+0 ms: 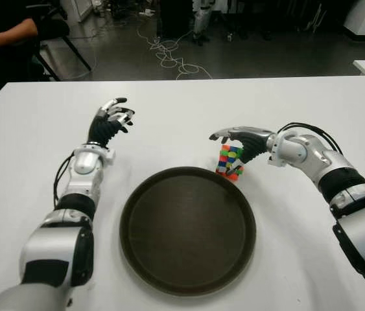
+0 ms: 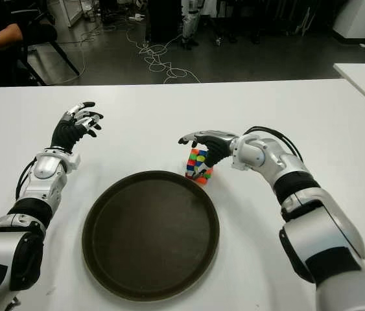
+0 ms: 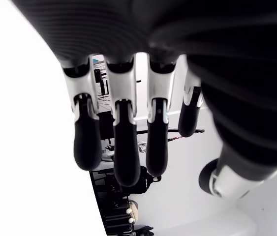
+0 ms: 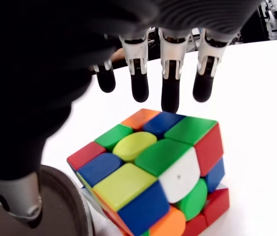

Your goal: Pick up the Rubik's Cube and put it in the plate

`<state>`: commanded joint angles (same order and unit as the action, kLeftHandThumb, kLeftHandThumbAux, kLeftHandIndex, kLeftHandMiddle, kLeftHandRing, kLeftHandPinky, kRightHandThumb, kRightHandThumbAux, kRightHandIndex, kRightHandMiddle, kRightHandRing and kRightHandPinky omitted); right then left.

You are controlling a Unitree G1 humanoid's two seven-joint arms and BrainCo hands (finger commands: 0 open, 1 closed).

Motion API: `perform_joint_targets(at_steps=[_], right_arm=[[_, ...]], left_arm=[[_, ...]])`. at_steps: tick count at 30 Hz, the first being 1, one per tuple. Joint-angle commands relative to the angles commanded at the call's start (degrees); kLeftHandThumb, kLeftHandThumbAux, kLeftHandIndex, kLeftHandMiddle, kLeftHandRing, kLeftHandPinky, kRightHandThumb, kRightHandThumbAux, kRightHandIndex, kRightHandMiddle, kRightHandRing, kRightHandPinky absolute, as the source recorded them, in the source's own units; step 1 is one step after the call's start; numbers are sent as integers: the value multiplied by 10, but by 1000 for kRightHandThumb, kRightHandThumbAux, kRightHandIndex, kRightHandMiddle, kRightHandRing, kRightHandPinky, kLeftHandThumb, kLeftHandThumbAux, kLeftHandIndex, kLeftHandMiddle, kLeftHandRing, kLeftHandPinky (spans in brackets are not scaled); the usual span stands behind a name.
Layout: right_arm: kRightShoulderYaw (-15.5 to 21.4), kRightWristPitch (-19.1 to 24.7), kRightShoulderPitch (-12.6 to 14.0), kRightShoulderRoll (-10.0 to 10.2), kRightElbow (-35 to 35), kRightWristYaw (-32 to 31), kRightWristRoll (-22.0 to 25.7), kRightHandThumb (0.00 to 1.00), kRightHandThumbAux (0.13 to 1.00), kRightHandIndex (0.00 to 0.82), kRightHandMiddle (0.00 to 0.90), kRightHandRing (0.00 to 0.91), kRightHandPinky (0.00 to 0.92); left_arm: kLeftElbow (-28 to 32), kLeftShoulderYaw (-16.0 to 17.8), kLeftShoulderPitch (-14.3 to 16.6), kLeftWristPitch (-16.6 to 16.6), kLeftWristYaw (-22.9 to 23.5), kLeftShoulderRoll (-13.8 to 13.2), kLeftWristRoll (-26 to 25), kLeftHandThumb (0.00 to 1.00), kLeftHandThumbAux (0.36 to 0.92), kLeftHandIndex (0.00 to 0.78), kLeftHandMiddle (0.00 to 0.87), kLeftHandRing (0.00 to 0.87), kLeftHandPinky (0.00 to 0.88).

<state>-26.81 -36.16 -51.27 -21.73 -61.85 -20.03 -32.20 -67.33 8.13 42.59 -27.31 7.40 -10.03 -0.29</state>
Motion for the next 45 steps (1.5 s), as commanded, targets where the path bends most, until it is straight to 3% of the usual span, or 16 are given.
perform_joint_targets(at_steps=[17,28,45], right_arm=[[3,-16,-4,-5,-11,-17,7,0,711,89,175,204,245],[-1,-12,-5,-4,-8,-23,3,0,698,89,165,192,211],[-18,8,-5,4,-3,-21,-17,0,664,87,174,228,298]], left_arm=[[1,-1,-1,-3,0,-1,1,306,645,226,407,496,566],[1,-2,0,0,-1,-1,2,325,655,238,426,509,561],[2,-2,1,4,-6,0,2,319,650,232,418,502,570]])
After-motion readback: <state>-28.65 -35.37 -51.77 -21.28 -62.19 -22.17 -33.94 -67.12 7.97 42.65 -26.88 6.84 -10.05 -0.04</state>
